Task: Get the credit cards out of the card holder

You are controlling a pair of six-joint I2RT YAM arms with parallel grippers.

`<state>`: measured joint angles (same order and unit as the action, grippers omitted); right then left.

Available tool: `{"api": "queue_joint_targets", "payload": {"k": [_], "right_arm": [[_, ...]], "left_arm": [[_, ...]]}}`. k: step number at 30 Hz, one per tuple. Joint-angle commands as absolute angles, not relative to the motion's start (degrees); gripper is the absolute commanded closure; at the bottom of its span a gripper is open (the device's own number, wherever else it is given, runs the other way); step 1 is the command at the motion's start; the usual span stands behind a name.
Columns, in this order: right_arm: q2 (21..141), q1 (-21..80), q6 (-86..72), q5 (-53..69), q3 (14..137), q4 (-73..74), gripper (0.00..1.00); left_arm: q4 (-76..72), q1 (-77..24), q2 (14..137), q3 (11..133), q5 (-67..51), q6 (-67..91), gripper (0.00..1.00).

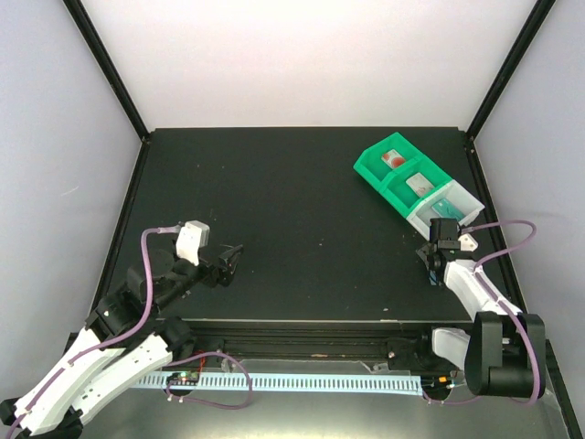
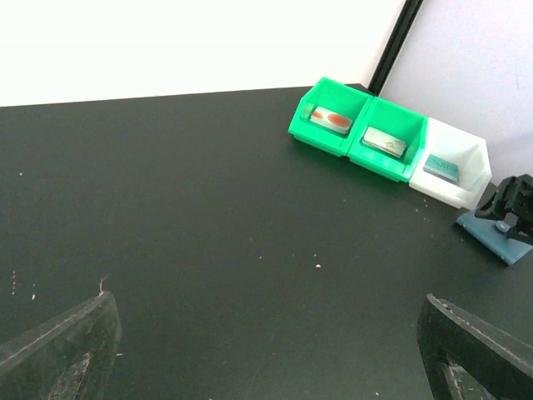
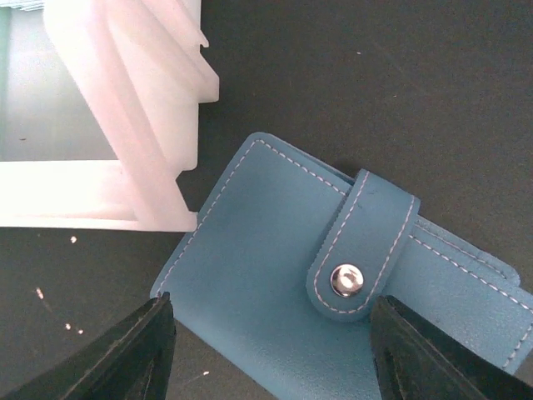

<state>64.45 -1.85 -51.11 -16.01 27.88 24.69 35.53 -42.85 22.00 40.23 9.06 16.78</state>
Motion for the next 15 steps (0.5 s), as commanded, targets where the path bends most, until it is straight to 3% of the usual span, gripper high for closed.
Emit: {"api": "queue_joint_targets", "payload": {"k": [1, 15], "right_arm": [[66.16, -2.68, -50.19, -16.85, 27.83, 22.05, 0.36], [68.84, -2.61, -43.95, -11.43, 28.99, 21.62, 0.37]], "left_arm": [[34.22, -43.16, 21.78, 40.24, 9.57, 15.39, 0.01], [33.74, -43.16, 23.53, 40.32, 9.5, 14.75, 0.01]]}}
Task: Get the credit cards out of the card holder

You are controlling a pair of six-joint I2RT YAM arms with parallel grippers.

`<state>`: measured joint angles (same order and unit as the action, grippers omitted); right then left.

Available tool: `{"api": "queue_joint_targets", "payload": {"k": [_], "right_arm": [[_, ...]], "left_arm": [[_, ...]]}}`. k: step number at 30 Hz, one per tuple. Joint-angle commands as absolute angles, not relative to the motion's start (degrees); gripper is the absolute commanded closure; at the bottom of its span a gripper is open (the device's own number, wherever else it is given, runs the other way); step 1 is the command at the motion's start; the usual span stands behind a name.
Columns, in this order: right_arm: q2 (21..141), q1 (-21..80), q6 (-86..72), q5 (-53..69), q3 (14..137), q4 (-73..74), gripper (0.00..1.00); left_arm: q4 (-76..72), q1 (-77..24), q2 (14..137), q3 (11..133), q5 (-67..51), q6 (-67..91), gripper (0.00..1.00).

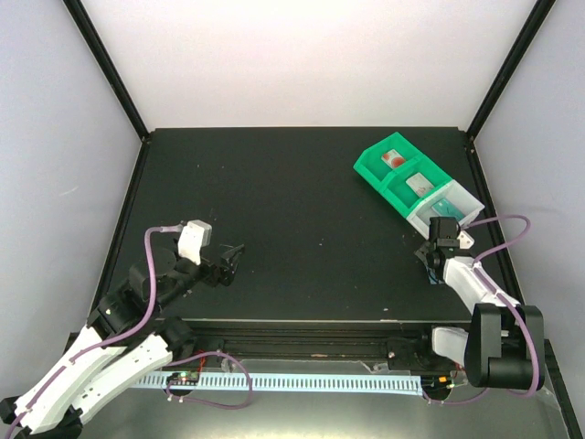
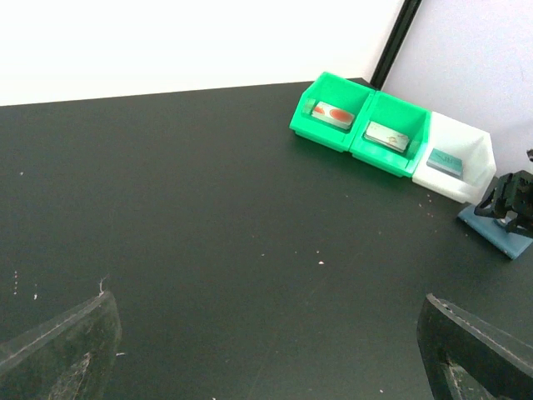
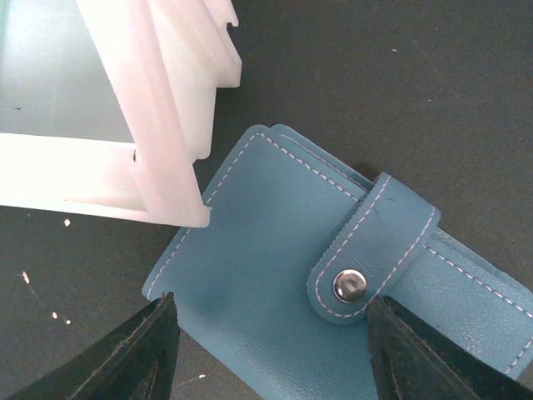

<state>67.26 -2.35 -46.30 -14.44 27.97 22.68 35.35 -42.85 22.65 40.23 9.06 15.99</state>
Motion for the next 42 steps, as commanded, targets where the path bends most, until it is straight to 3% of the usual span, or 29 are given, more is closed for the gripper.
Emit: {"api": "queue_joint_targets", "payload": {"k": [1, 12, 21, 32, 42], "right_arm": [[69.36, -2.7, -43.66, -10.7, 29.04, 21.68, 0.37], [73.33, 0.72, -40.69, 6.07, 28.47, 20.68, 0.42], [71.44, 15.96, -45.68, 7.64, 29.64, 21.89, 0.42], [67.53, 17.44, -43.79, -9.19, 34.89, 29.26, 0.41], [73.6, 16.08, -43.0, -11.37, 34.44, 25.52, 0.38]], "left_arm": [[33.77, -43.15, 23.55, 40.32, 9.42, 14.84, 0.01], [33.8, -43.16, 23.29, 40.25, 9.32, 14.85, 0.01], [33.89, -43.16, 23.01, 40.32, 9.06, 14.68, 0.01], [33.9, -43.17, 22.14, 40.17, 8.88, 14.6, 0.01], [33.94, -43.15, 22.4, 40.16, 8.87, 14.55, 0.01]]}}
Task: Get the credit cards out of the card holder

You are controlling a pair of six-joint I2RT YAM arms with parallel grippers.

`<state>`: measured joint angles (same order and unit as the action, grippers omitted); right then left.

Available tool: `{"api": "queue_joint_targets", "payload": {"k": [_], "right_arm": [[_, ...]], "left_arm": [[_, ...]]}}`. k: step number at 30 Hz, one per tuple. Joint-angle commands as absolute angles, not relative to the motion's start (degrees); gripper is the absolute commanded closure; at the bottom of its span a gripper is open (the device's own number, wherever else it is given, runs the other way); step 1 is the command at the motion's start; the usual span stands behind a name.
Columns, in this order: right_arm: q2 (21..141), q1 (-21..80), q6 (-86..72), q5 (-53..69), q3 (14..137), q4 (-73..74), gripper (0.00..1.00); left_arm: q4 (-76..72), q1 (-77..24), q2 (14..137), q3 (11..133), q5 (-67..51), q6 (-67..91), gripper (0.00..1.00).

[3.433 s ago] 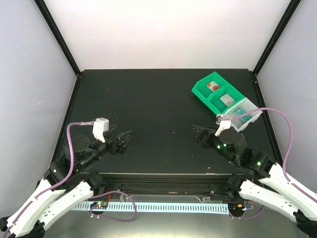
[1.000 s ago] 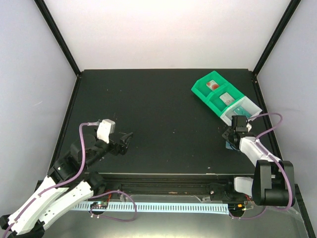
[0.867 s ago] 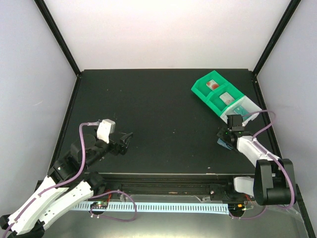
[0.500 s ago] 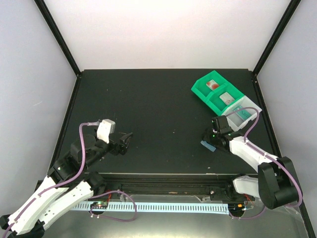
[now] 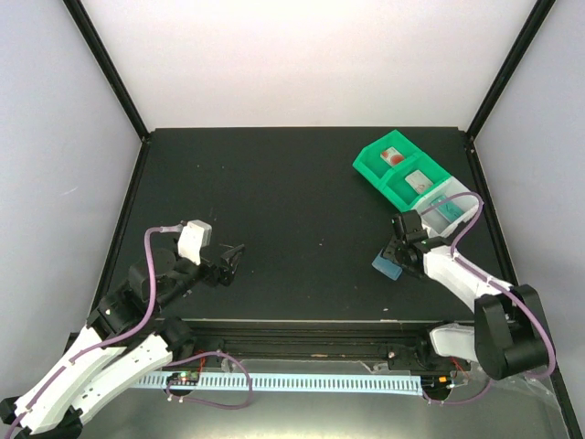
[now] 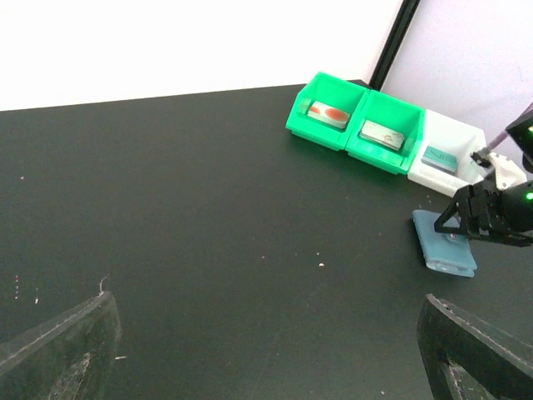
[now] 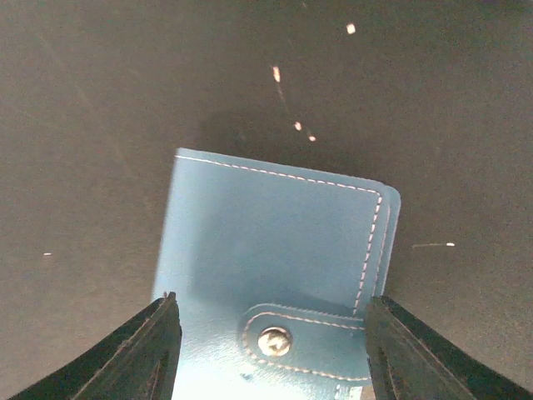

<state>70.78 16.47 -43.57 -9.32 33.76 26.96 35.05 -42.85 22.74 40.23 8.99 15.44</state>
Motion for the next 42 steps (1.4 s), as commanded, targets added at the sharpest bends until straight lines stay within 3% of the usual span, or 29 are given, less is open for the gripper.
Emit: {"api": "queue_joint_targets", "payload": {"k": [1, 10, 19, 27, 34, 37, 42], "right_arm": [[74.29, 16.08, -42.71, -10.85, 34.53, 24.98, 0.38], [76.2, 19.64, -34.33, -3.16, 34.7, 20.24, 0.39], [78.21, 33.07, -32.51, -3.63, 38.83, 18.26, 0.39], [87.02, 47.1, -30.28, -12.43, 49.69, 23.86, 0.39], [85.45, 48.43, -36.24, -21.9, 50.5, 28.91, 0.42], [83.98, 46.49, -38.58, -24.3, 48.69, 30.45, 0.59], [78.95, 40.81, -42.49, -25.11, 42.3, 29.71, 0.72]], "left_arm": [[33.93, -43.15, 22.55, 40.07, 8.9, 14.58, 0.01], [35.09, -43.15, 24.57, 40.74, 9.58, 14.75, 0.01], [38.26, -43.19, 28.29, 42.59, 10.02, 17.62, 0.01], [39.34, -43.12, 28.25, 42.48, 7.89, 24.46, 0.01], [38.21, -43.11, 28.57, 41.13, 2.42, 29.83, 0.01], [37.13, -43.14, 29.28, 39.85, 1.14, 30.6, 0.01], [35.98, -43.09, 32.54, 38.47, -0.39, 31.23, 0.01]]}}
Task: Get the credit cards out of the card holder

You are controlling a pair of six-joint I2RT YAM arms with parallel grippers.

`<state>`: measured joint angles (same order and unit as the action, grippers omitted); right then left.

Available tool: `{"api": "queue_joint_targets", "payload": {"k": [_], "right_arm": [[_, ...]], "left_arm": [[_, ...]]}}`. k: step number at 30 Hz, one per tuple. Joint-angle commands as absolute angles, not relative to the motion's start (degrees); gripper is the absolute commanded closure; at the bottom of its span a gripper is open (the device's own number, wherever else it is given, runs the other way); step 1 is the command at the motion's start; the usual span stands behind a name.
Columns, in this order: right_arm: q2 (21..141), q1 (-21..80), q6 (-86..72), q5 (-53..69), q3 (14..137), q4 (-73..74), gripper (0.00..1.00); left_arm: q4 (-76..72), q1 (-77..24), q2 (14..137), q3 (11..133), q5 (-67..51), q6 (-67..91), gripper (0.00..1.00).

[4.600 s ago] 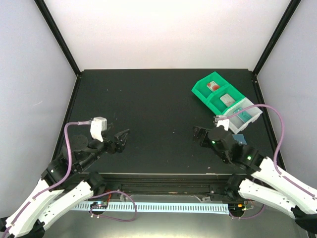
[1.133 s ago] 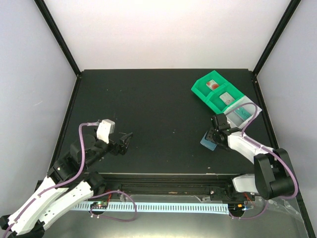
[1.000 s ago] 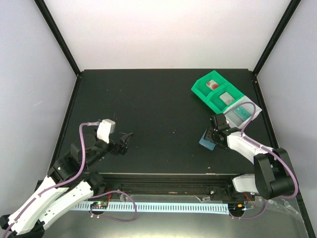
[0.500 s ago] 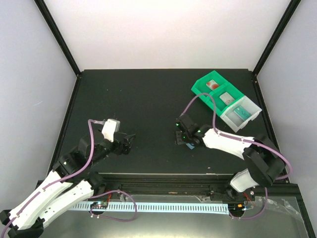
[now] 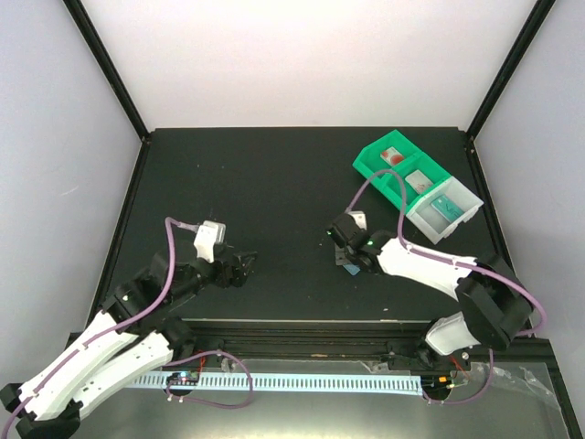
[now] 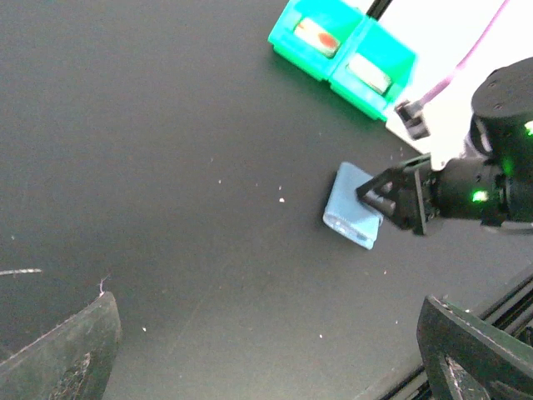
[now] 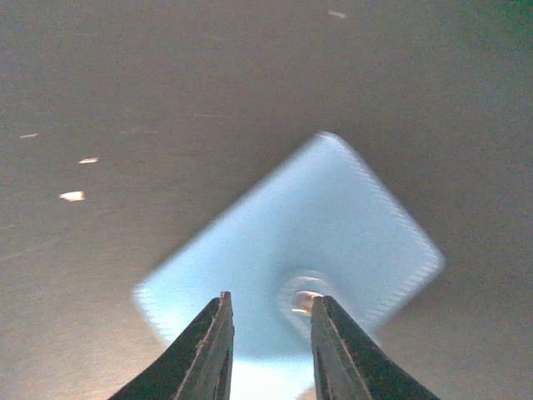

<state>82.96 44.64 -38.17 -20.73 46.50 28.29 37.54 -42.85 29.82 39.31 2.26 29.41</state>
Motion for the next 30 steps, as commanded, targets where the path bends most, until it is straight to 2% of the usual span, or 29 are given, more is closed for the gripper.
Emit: {"api": "queue_joint_targets", "payload": {"k": [1, 9, 15, 22, 30], "right_arm": [[77.27, 39.57, -42.86, -25.12, 40.87, 29.3, 0.72], [73.49, 30.63, -43.02, -17.47, 33.88, 22.07, 0.72], [79.53, 30.59, -41.76, -12.47, 36.09, 17.43, 0.72], [85.59, 31.36, -37.88, -2.95, 38.17, 9.61, 0.71], [91.8, 37.18, -29.75, -1.96, 45.75, 9.26, 0.67]], "left_arm": [[35.69, -43.07, 33.37, 38.31, -0.77, 31.38, 0.01], [31.35, -43.07, 39.94, 37.57, -4.2, 32.36, 0.01], [26.8, -42.01, 44.53, 36.93, -4.76, 32.28, 0.01], [18.1, -34.74, 46.73, 31.3, -18.89, 34.93, 0.04], [14.97, -29.42, 46.74, 27.53, -25.16, 36.9, 0.06]]}}
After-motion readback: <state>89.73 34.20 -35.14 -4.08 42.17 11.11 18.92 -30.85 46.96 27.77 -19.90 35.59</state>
